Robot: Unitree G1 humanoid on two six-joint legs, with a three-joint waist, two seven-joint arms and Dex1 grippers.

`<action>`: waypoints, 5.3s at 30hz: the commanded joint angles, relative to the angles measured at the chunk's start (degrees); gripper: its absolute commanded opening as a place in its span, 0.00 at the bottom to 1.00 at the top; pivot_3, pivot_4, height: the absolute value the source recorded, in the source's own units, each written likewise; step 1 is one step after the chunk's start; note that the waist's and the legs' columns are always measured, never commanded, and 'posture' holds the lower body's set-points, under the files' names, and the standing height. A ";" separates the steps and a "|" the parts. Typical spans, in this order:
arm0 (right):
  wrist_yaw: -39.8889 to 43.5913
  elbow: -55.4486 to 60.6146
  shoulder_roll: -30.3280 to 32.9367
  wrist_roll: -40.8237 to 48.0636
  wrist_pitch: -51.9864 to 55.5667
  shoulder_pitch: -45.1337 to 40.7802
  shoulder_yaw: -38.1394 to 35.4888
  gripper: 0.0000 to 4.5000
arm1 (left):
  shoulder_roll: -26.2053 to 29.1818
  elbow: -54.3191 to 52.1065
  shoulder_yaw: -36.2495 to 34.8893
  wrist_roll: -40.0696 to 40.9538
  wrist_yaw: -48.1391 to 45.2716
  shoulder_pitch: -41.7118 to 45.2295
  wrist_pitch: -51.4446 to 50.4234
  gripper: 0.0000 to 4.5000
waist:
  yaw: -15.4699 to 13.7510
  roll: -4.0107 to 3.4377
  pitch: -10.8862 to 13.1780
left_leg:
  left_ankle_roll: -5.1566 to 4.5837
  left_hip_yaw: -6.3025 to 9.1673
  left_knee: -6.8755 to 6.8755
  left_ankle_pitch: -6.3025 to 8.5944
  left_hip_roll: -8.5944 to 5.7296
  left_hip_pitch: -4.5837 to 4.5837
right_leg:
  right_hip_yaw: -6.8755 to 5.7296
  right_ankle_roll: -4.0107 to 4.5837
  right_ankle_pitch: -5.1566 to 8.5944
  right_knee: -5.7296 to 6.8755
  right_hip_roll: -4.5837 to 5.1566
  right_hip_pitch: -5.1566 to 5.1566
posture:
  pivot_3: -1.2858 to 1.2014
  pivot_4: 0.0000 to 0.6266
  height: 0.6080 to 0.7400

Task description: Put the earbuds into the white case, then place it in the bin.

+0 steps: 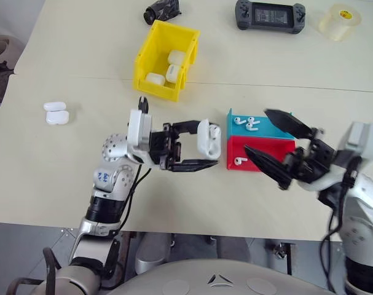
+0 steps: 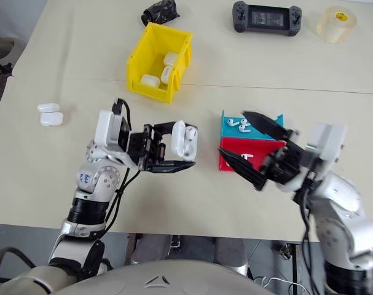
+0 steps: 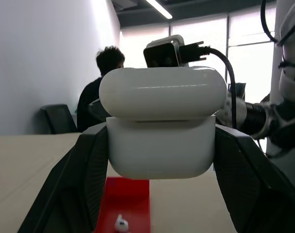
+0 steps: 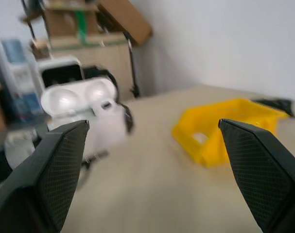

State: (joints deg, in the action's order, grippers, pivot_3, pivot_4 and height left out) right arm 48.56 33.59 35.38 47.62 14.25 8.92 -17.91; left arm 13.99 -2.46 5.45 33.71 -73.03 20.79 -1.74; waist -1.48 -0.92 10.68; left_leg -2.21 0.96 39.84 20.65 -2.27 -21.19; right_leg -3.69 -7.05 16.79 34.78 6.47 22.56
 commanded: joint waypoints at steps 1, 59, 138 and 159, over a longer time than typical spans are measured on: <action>4.69 -2.81 2.23 -1.78 -3.36 2.37 -5.67 0.99 | 0.04 -1.31 -0.27 -0.30 -0.16 -0.74 2.28 0.62 | -0.01 0.00 0.00 | -0.02 -0.01 0.02 -0.01 -0.01 0.01 | 0.00 0.00 0.00 -0.03 -0.01 0.00 | 0.52 0.24 1.00; 20.19 -54.14 8.96 -45.91 20.66 -63.17 36.90 0.99 | -0.11 -8.59 2.55 -3.45 10.10 -7.67 7.68 0.62 | 0.22 -0.17 0.07 | 0.06 0.03 0.11 -0.01 0.03 -0.17 | -0.13 0.03 0.01 0.00 0.10 0.17 | 0.52 0.24 1.00; 8.57 -9.79 -3.15 6.11 36.40 -29.58 -4.06 0.16 | -0.88 -2.04 1.76 -3.24 11.59 0.87 3.46 0.62 | 0.15 -0.16 0.08 | 0.12 0.10 0.10 -0.02 0.09 -0.11 | -0.16 -0.04 -0.03 -0.01 0.12 0.03 | 0.52 0.24 1.00; -14.62 3.97 -15.18 21.49 28.14 -14.12 5.40 0.16 | -2.49 -0.11 1.87 -2.92 11.44 5.26 0.86 0.62 | 0.15 -0.17 0.08 | 0.11 0.06 0.06 -0.06 -0.01 -0.08 | -0.04 0.01 0.00 0.18 -0.03 0.12 | 0.52 0.24 1.00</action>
State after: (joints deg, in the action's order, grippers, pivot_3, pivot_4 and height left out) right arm 33.71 35.87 20.00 69.11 43.70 -5.61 -13.36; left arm 12.05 -1.37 7.78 30.04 -61.67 25.24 -1.23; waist -1.33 -1.09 10.76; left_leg -2.10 1.01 39.90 20.59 -2.27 -21.27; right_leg -3.72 -7.04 16.80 34.96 6.44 22.67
